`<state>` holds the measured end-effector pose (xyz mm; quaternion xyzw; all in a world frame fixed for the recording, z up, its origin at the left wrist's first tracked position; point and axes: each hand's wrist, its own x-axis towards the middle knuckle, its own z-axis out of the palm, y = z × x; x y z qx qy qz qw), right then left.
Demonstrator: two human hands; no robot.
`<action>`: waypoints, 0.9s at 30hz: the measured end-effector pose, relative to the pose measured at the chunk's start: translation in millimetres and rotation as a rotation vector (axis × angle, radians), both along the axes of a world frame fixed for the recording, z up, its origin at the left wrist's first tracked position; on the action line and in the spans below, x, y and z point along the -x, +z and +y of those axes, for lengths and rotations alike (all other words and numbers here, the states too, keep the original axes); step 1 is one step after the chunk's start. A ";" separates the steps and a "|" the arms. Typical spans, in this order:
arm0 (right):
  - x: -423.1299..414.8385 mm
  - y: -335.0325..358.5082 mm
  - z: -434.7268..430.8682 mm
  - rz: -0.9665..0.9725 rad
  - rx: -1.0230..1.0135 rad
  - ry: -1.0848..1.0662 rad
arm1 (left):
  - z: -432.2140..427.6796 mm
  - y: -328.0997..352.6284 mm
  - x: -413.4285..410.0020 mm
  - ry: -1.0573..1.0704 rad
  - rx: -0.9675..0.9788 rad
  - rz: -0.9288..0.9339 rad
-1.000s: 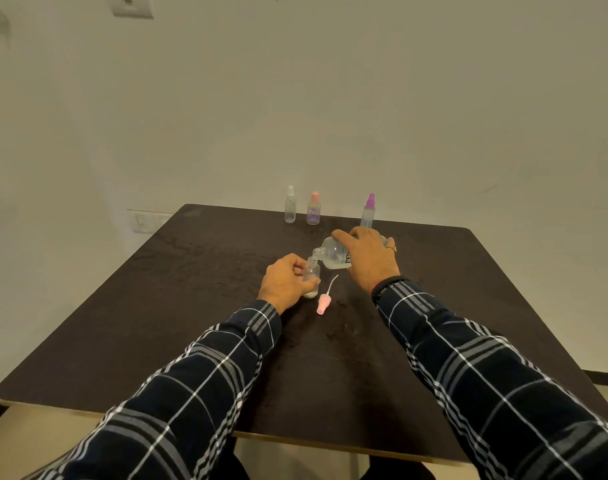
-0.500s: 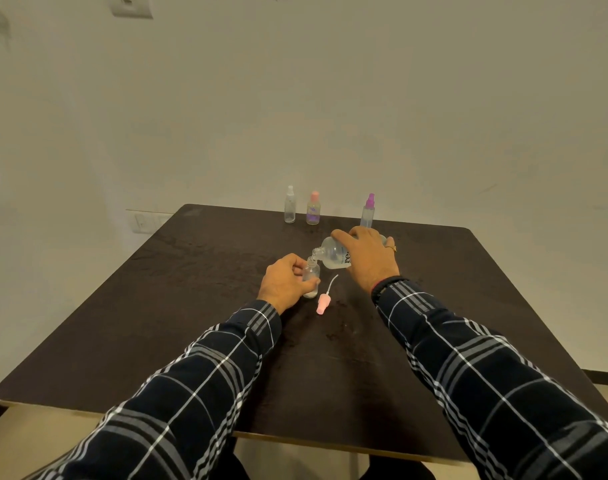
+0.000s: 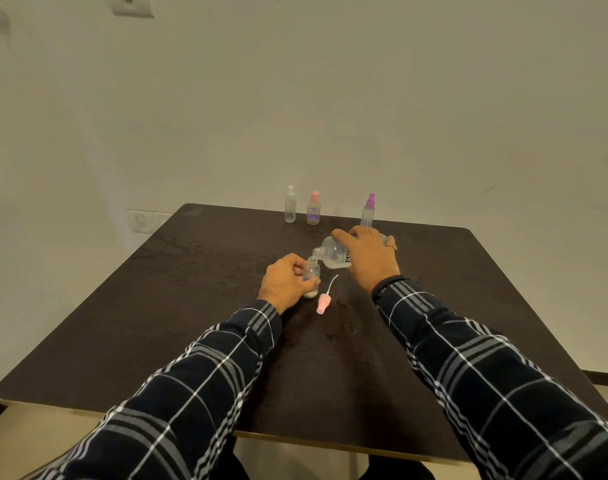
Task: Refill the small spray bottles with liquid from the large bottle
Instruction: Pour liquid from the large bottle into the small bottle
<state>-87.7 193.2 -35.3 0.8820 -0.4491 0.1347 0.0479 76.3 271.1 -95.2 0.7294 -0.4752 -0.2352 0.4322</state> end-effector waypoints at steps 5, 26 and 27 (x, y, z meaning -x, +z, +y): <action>0.7 0.6 0.2 0.006 -0.005 0.002 | -0.6 -0.5 -0.2 -0.005 0.012 0.002; -0.7 0.6 0.7 0.007 -0.013 -0.003 | 0.3 -1.4 -2.1 -0.009 -0.003 -0.019; -0.7 0.6 0.7 0.007 -0.013 -0.002 | 0.0 -2.0 -2.4 -0.009 -0.003 -0.020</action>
